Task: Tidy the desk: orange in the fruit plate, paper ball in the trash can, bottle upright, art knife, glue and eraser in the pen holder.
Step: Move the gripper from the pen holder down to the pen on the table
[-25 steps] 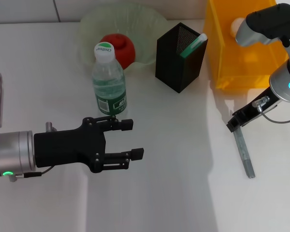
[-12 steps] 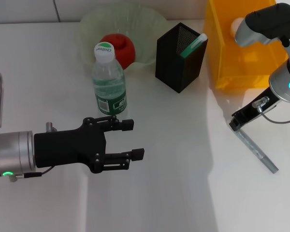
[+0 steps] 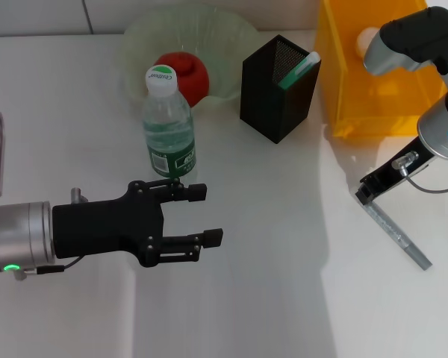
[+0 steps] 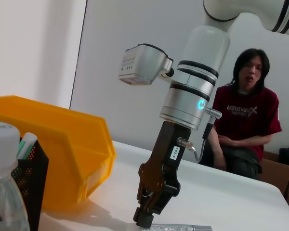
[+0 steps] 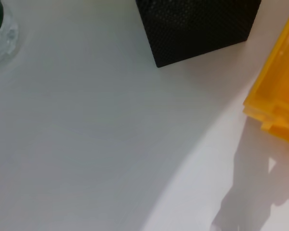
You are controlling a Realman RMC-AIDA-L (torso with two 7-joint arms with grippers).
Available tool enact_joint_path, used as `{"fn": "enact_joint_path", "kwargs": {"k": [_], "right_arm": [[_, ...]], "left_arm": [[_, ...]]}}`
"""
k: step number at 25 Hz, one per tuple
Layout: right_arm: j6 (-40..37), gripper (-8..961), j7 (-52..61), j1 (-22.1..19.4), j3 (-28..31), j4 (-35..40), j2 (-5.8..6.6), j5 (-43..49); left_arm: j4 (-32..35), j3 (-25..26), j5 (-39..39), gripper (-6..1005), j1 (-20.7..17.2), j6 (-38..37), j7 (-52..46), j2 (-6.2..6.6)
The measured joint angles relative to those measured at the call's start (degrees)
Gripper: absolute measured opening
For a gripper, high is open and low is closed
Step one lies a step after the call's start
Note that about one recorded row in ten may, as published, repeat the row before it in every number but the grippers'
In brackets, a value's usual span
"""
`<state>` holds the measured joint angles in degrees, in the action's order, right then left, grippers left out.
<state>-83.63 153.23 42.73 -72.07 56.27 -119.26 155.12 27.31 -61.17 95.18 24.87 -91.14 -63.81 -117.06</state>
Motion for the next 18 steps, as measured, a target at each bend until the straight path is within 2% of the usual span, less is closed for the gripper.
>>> {"fn": "enact_joint_path", "kwargs": {"k": [6,11,18], "right_arm": [[-0.89,89,-0.3,-0.12,-0.02,0.81,-0.01,0.0],[-1.24,224,-0.31,-0.21,-0.03,1.17,-0.01,0.01],[-1.07,229,-0.31,-0.29,-0.09,0.69,-0.01,0.16]], "left_arm": [[-0.15,0.0,0.0,765,0.0,0.04,0.13,-0.07],[-0.2,0.0,0.0,765,0.0,0.05,0.2,-0.07],[-0.42,0.0,0.0,765,-0.15,0.36,0.5,-0.09]]}}
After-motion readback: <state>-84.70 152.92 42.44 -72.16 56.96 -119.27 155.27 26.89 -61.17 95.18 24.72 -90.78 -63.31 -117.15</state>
